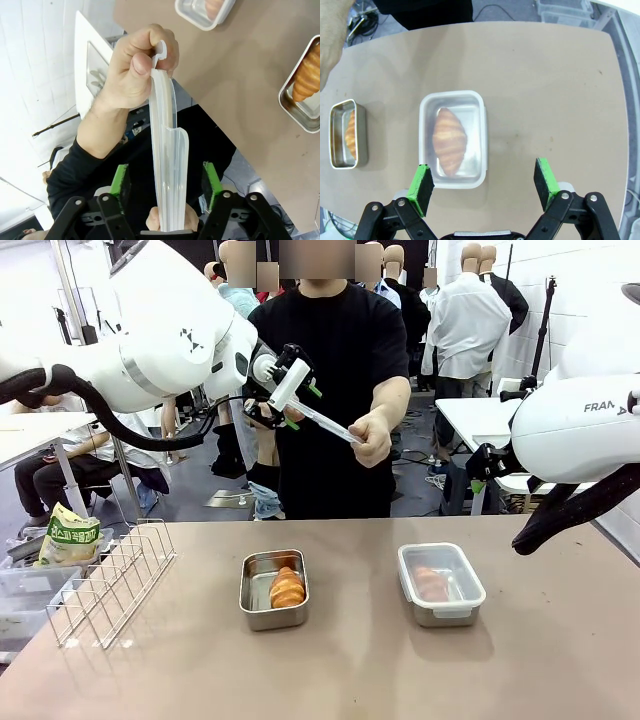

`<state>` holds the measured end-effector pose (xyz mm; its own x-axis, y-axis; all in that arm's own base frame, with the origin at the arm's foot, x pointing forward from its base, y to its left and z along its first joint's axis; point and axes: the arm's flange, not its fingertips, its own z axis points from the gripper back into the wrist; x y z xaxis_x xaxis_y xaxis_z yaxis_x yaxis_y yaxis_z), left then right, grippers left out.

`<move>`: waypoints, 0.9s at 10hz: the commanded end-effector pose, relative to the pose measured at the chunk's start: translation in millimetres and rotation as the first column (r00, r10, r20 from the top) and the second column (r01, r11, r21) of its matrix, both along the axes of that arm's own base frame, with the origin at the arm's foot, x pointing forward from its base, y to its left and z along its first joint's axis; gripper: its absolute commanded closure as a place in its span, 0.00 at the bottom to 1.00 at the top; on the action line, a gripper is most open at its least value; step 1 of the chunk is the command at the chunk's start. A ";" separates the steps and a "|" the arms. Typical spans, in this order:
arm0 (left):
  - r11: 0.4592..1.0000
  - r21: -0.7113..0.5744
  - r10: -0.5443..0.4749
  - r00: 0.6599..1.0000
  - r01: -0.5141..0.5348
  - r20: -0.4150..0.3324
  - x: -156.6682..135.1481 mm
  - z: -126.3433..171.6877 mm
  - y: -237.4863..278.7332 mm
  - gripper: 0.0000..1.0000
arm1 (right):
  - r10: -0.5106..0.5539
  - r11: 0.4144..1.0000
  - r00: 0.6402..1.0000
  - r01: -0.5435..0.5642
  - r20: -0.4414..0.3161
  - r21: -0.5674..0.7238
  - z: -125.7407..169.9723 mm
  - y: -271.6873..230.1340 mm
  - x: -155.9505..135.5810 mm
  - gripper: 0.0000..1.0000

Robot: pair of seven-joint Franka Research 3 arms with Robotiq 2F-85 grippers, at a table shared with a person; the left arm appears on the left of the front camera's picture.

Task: Place the bread in airtight containers.
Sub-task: Release when the human grabs the Airtight Container lid.

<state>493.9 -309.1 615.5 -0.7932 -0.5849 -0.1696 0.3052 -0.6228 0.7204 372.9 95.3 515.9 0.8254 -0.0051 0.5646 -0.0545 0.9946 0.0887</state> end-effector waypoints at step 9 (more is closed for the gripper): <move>1.000 0.012 -0.028 1.000 0.027 0.015 -3.6 1.2 -4.7 0.00 | -0.001 1.000 1.000 0.001 0.002 0.002 -0.4 0.3 0.5 0.00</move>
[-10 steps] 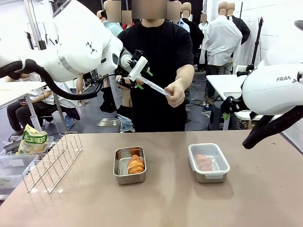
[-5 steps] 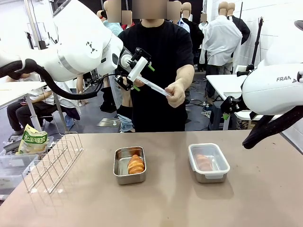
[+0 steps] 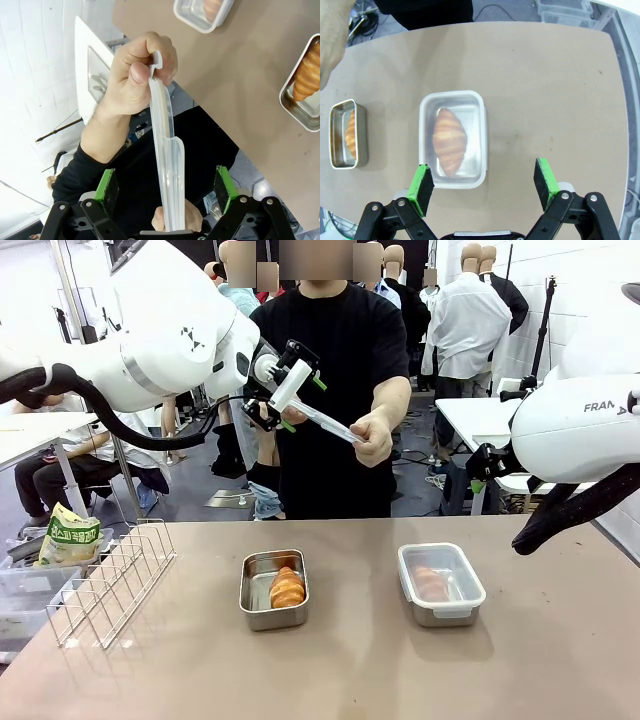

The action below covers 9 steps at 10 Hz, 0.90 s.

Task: Place the bread in airtight containers.
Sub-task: Release when the human grabs the Airtight Container lid.

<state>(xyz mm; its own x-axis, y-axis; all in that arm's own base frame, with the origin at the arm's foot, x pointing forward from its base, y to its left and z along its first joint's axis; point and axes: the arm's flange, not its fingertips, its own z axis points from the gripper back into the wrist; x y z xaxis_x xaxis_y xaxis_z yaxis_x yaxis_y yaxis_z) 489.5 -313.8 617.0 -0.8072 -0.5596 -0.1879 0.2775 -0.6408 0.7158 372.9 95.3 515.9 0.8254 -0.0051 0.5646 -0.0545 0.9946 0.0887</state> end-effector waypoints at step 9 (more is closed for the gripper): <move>1.000 -0.001 0.001 1.000 -0.001 0.002 0.7 -0.3 0.0 0.00 | -0.001 1.000 1.000 0.001 0.002 0.002 -0.3 0.3 0.5 0.00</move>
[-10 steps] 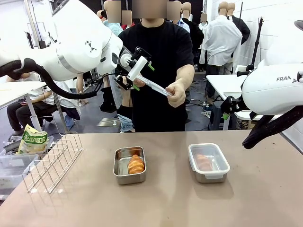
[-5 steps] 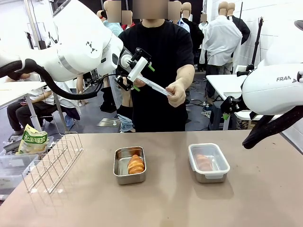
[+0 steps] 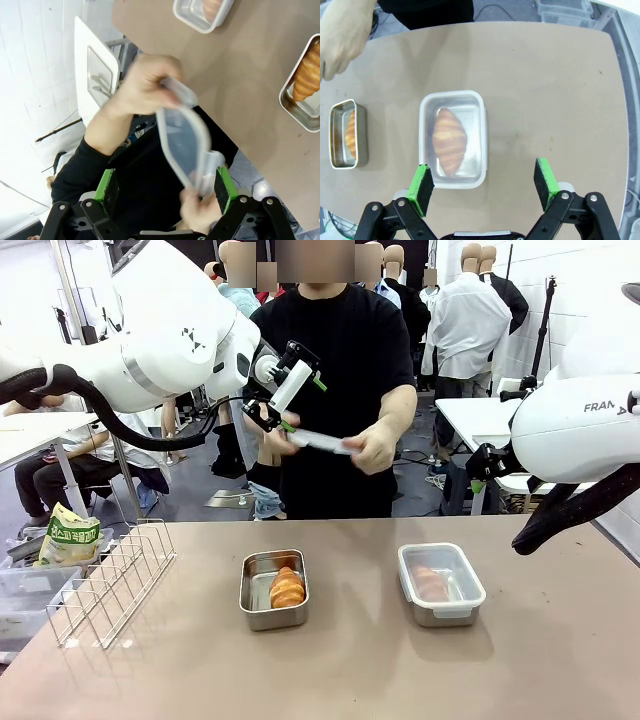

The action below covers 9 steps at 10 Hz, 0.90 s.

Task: Place the bread in airtight containers.
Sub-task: Release when the human grabs the Airtight Container lid.

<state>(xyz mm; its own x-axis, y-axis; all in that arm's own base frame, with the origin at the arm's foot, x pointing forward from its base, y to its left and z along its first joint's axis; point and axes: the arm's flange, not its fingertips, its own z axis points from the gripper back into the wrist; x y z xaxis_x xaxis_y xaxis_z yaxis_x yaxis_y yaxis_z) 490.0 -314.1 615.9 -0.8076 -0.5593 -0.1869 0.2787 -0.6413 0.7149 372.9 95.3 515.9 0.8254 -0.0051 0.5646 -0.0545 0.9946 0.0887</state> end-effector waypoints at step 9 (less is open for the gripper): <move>1.000 -0.002 0.001 1.000 -0.001 0.003 0.3 0.8 0.3 0.00 | -0.001 1.000 1.000 0.001 0.002 0.002 -0.4 0.3 0.5 0.00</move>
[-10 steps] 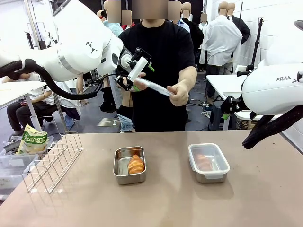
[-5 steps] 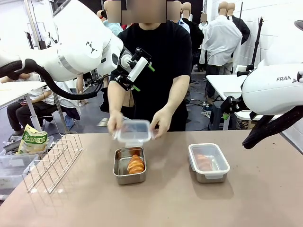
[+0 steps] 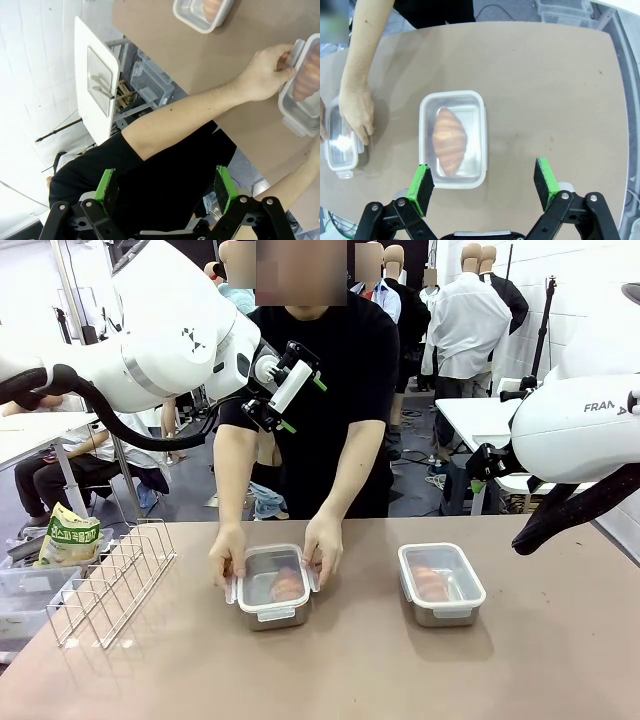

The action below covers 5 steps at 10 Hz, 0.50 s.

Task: Place the bread in airtight containers.
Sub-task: Release when the human grabs the Airtight Container lid.

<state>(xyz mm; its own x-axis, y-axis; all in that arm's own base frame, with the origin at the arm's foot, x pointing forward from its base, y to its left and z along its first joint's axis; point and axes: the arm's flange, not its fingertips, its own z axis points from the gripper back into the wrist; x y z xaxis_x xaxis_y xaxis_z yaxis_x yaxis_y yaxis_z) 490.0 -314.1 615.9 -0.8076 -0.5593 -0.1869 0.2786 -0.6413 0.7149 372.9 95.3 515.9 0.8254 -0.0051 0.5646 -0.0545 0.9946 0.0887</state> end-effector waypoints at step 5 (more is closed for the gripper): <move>1.000 -0.002 0.001 1.000 -0.001 0.003 0.3 0.8 0.3 0.00 | -0.001 1.000 1.000 0.001 0.002 0.002 -0.4 0.3 0.5 0.00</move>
